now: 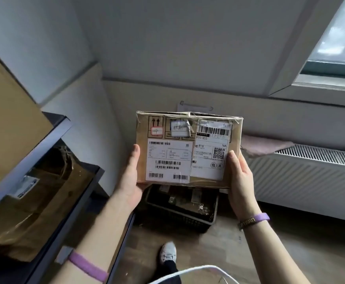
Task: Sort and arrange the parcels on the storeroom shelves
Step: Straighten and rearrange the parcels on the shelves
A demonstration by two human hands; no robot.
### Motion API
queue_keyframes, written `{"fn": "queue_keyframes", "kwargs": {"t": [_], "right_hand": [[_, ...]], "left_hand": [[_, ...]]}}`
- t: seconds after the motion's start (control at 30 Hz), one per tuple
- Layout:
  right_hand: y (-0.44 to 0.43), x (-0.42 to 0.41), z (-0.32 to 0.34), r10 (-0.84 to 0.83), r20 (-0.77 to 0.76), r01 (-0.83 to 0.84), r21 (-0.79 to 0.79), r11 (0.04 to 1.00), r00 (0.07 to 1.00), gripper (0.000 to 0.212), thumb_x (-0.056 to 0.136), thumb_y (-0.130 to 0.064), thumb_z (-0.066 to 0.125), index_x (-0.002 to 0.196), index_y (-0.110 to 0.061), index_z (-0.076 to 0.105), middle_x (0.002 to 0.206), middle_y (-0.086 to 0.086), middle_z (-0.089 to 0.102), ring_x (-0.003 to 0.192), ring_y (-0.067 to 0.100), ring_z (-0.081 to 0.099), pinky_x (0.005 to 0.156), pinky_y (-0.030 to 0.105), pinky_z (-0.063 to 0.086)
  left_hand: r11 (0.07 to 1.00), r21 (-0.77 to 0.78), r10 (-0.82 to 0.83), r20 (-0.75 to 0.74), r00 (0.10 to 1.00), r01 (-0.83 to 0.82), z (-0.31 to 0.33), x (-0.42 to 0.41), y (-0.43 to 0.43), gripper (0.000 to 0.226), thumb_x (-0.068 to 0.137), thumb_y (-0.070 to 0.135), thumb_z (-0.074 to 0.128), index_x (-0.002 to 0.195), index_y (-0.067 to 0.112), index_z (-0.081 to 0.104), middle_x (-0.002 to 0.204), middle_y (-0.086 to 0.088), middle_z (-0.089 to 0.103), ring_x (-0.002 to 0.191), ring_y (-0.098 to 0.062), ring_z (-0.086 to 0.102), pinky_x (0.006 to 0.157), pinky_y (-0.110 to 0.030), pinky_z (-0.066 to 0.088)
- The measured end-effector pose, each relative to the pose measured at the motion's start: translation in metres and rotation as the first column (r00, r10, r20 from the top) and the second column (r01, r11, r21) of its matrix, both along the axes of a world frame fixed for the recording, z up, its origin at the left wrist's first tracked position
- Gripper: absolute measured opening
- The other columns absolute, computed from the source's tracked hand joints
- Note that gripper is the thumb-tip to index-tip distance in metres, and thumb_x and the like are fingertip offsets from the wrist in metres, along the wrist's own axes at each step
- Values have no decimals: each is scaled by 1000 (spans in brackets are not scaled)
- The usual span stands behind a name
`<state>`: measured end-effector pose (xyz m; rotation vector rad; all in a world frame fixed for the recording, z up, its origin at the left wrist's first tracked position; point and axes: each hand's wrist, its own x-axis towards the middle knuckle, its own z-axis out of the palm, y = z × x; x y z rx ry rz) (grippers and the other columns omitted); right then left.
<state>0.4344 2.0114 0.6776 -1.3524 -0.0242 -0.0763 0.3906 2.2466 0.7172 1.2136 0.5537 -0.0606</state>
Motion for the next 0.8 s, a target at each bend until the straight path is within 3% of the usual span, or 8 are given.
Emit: {"fn": "queue_keyframes", "kwargs": {"t": [0.13, 0.3, 0.5, 0.63, 0.8], "right_hand": [[0, 70, -9, -60, -33, 59, -35, 998, 998, 58, 87, -60, 60, 139, -36, 51, 137, -9, 60, 130, 13, 52, 114, 46, 34], [-11, 139, -15, -120, -98, 117, -27, 993, 988, 58, 87, -58, 61, 139, -32, 52, 138, -6, 59, 131, 15, 52, 114, 46, 34], [-41, 212, -22, -164, -246, 148, -84, 985, 955, 44, 88, -57, 56, 129, -42, 58, 128, -12, 65, 124, 14, 58, 108, 58, 39], [-62, 260, -36, -168, -347, 144, -96, 985, 923, 35, 88, -57, 54, 119, -45, 63, 118, -14, 70, 114, 16, 65, 103, 59, 44], [-83, 311, -62, -108, -421, 84, -76, 994, 901, 29, 95, -50, 51, 118, -39, 65, 118, -12, 71, 114, 11, 65, 102, 51, 47]], "left_hand": [[999, -25, -27, -42, 999, 26, -8, 87, 3, 72, 70, 75, 52, 131, 36, 53, 121, -1, 67, 113, -25, 59, 96, -46, 46], [994, -29, -110, -89, 990, 108, -14, 177, -7, 59, 81, 72, 47, 122, 32, 60, 112, -2, 71, 107, -23, 64, 84, -40, 50], [980, -75, -197, -165, 966, 187, -37, 269, -35, 56, 82, 64, 54, 121, 25, 63, 112, -8, 71, 107, -28, 64, 95, -48, 49], [973, -81, -230, -199, 953, 218, -59, 321, -58, 49, 87, 57, 55, 124, 26, 60, 115, -7, 70, 107, -26, 64, 82, -44, 54], [976, -104, -214, -270, 939, 192, -87, 370, -78, 44, 87, 55, 57, 118, 24, 64, 103, -6, 75, 100, -25, 67, 63, -37, 57]]}}
